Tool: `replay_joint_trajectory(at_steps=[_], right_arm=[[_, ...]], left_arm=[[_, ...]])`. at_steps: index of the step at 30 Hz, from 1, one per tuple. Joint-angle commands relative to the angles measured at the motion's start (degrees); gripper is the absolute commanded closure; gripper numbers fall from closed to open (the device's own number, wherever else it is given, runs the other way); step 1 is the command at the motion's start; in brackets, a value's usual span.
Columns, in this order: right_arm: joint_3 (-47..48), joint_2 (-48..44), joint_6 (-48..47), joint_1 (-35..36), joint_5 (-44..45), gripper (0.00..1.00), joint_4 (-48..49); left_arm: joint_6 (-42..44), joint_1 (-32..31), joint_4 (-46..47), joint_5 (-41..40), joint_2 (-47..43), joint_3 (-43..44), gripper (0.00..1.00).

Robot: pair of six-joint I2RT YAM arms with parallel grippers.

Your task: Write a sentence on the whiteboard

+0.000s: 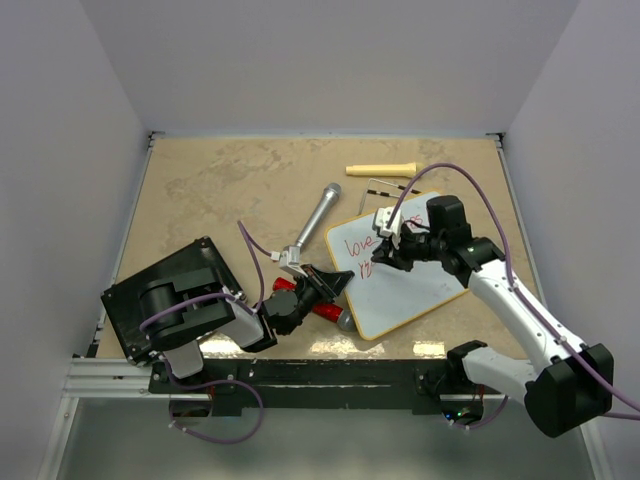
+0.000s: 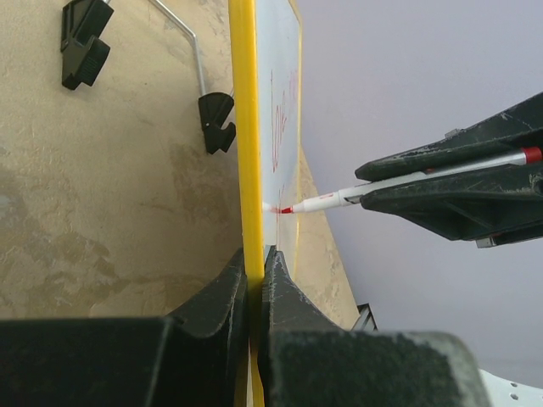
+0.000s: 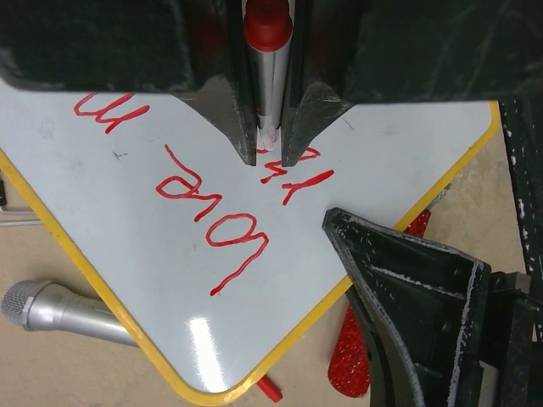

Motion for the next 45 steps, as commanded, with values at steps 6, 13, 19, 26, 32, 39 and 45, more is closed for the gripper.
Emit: replay_joint_trajectory(at_steps=[6,13,19,26,32,39,45], right_arm=[[2.9,1.3,-4.7,0.3,3.1,1.0,-5.8],[2.3,-2.7,0.1,-0.1,6.8,1.0,-0.7],[2.8,-4.8,1.5,-1.9,2.8,1.0,1.7],[1.5,-2.3,4.5,-1.9,6.8,1.0,5.4],[1.0,-0.7,5.1,-1.7,7.5,1.0,6.4],[1.1,0.0,3.4,-1.7,6.0,1.0,4.0],[2.2,1.0,-0.1,-1.7,3.5,1.0,-0.9]], left_arm=[[7.4,-0.2,4.7,-0.7,0.1,-1.2,1.0],[7.4,-0.2,4.9,-0.7,0.1,-1.3,1.0],[7.4,-0.2,4.9,-0.6,0.2,-1.3,1.0],[7.4,-0.2,4.7,-0.2,0.4,-0.8,1.0],[7.6,-0.2,4.6,-0.2,0.3,-0.8,1.0],[7.7,-0.2,4.6,-0.2,0.3,-0.8,1.0],[7.7,-0.2,4.7,-0.2,0.2,-0.9,1.0]])
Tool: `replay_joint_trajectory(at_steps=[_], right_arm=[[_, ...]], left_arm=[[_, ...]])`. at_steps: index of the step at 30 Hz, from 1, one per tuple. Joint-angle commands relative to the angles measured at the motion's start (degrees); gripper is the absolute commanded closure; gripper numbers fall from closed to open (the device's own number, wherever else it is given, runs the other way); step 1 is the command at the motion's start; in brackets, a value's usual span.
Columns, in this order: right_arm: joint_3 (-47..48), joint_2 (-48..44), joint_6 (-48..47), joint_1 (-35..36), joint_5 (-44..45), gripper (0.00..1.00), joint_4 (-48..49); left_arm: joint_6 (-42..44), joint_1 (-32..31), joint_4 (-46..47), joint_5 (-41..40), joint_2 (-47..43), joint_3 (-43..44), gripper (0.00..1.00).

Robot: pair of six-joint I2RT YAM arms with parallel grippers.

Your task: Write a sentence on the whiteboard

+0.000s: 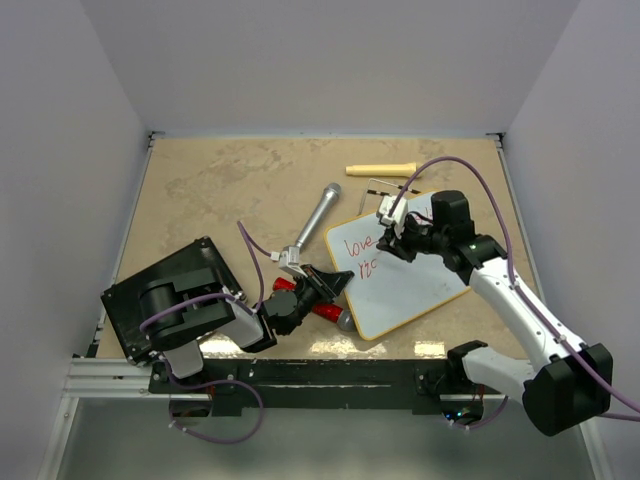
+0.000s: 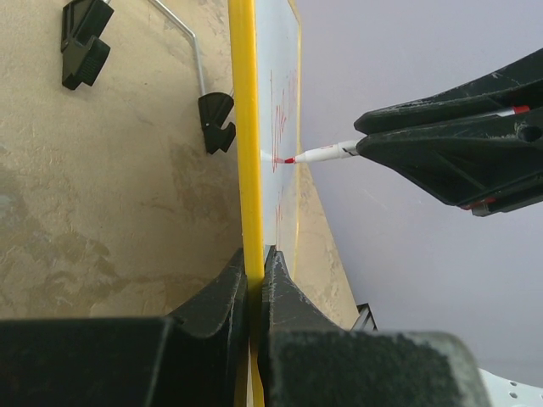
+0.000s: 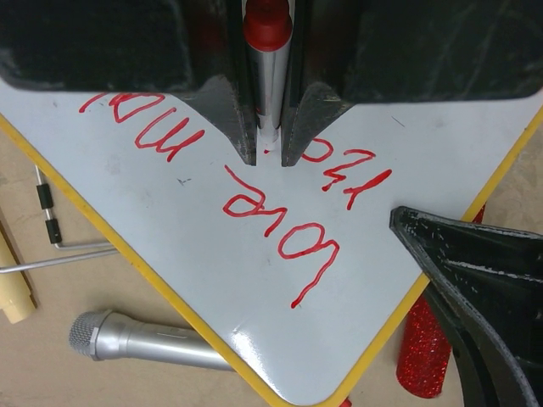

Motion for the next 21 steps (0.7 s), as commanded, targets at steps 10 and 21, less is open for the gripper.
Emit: replay_joint_trajectory(at_steps=[10,21], right_arm=[[1.8,-0.1,-10.3,-0.1,-6.1,1.0,-12.4],[2.1,-0.4,-0.9,-0.1,-0.4,1.0,-1.9]], left_arm=[[7.7,-0.1,4.5,-0.3,0.5,-1.0,1.0],[7.6,-0.1,4.5,0.0,0.8,-0.6,1.0]])
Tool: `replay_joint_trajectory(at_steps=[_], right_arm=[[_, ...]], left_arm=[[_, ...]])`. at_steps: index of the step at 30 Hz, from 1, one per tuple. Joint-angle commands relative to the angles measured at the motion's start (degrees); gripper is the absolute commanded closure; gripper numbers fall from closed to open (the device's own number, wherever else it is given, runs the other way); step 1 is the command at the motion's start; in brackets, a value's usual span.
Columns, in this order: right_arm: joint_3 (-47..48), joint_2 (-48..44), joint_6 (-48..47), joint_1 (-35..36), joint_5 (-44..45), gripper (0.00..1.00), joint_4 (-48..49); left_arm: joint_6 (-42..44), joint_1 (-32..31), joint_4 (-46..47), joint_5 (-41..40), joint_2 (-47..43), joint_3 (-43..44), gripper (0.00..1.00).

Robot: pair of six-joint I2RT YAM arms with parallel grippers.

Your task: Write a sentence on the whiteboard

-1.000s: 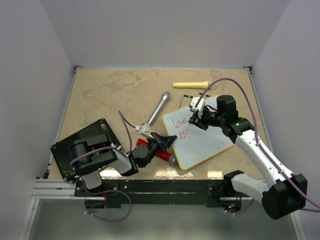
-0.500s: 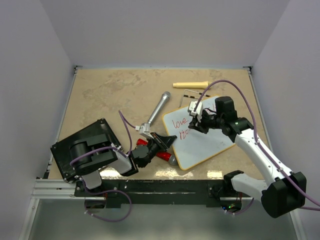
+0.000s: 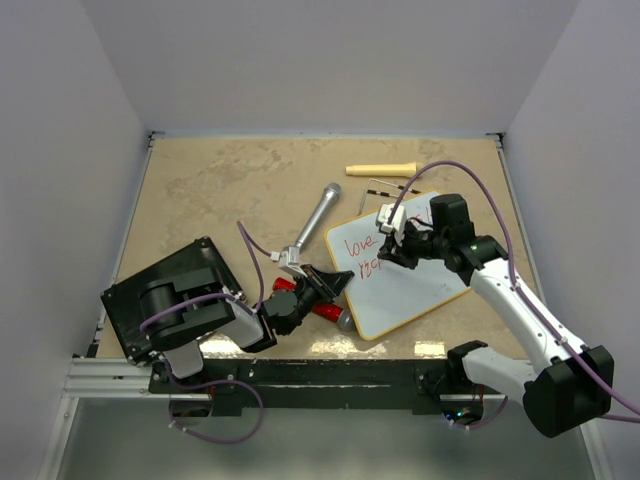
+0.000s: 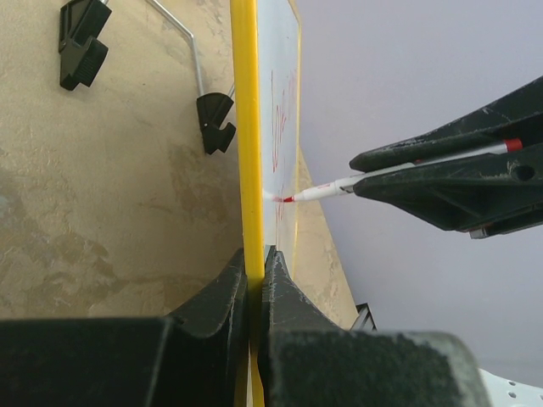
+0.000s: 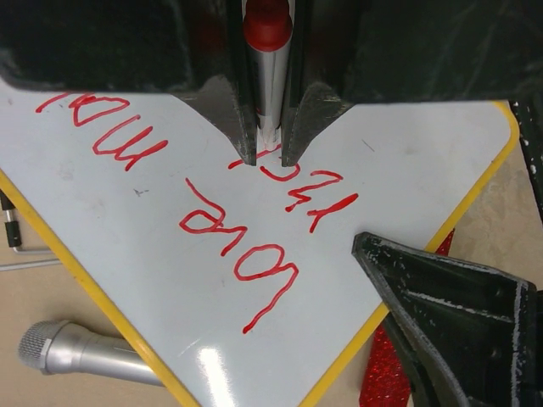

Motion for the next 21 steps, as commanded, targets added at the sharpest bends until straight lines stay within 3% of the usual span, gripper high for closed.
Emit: replay_joint_trajectory(at_steps=[1,9,21], right_arm=[[1.9,0.3,4.1,0.0,3.3,1.0,5.4],[1.1,-0.5,5.5,0.0,7.4,1.0,6.6],[2.2,-0.2,-4.0,0.0,-0.3,1.0,-4.0]], left_arm=[[7.6,-0.1,4.5,0.0,0.7,-0.7,1.0],[7.6,-0.1,4.7,0.0,1.0,-0.7,1.0],[7.6,-0.1,4.8,-0.1,0.5,-1.1,1.0]])
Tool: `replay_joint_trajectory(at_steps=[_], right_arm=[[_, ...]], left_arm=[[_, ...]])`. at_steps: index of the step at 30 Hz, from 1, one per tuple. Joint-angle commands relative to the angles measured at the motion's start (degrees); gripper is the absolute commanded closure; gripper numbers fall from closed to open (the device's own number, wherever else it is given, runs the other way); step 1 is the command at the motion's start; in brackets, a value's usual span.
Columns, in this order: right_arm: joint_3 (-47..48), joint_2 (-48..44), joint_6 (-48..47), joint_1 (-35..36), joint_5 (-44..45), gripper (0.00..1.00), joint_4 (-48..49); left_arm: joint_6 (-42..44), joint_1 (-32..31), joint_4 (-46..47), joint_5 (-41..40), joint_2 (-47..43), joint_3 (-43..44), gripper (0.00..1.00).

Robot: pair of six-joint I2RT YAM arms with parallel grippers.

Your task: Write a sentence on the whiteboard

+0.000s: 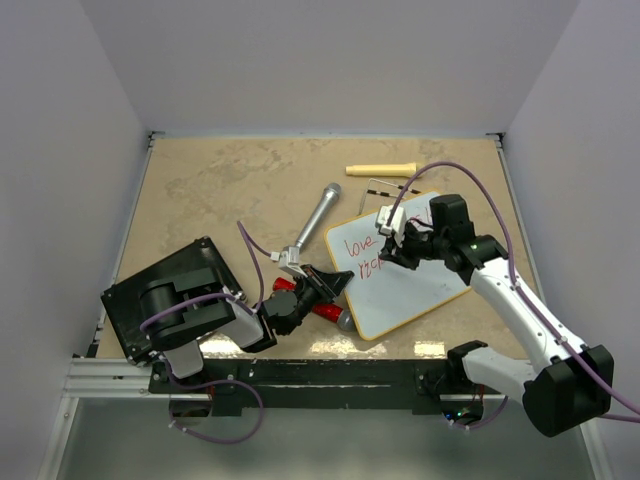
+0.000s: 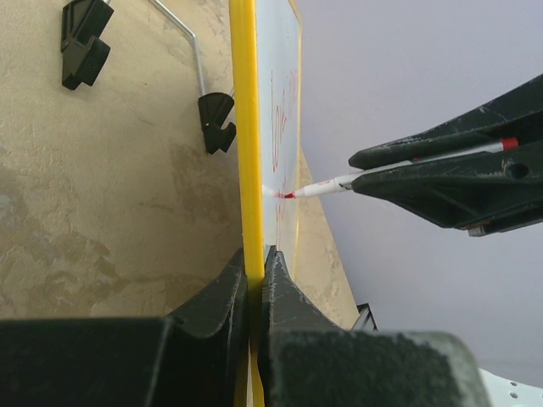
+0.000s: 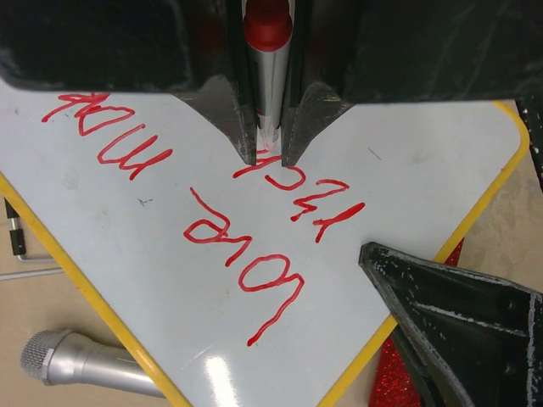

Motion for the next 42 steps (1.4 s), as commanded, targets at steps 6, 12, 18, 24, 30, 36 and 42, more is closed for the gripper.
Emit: replay_joint_trajectory(at_steps=[6,12,18,24,30,36,42], right_arm=[[1.4,-1.2,-2.5,0.0,2.2,1.0,-3.8],[2.1,-5.2,1.1,-0.7,-1.0,1.0,0.6],[2.6,-5.9,-2.1,-3.5,-8.5,1.0,-2.3],[1.4,-6.4,-1.2,-5.9,-5.8,1.0,-1.6],[1.0,-6.5,-1.6,-7.0,-6.3,1.0,-2.3],[1.2,-5.4,-3.8,-7.0,-6.7,1.0,-4.7],[0.9,-5.4,-4.3,-7.1,-5.7,1.0,-4.8]], left_arm=[[7.8,-0.2,4.7,0.2,0.7,-0.6,1.0],[7.8,-0.2,4.4,0.3,0.6,-0.5,1.0],[8.0,-0.2,4.1,0.2,0.3,-0.6,1.0],[9.1,-0.2,3.9,0.3,-0.1,-0.7,1.0],[10.0,-0.2,3.2,0.7,-0.3,-0.7,1.0],[10.9,-0.2,2.3,1.1,-0.8,-0.5,1.0],[11.5,-0.2,0.9,1.8,-1.0,0.3,1.0]])
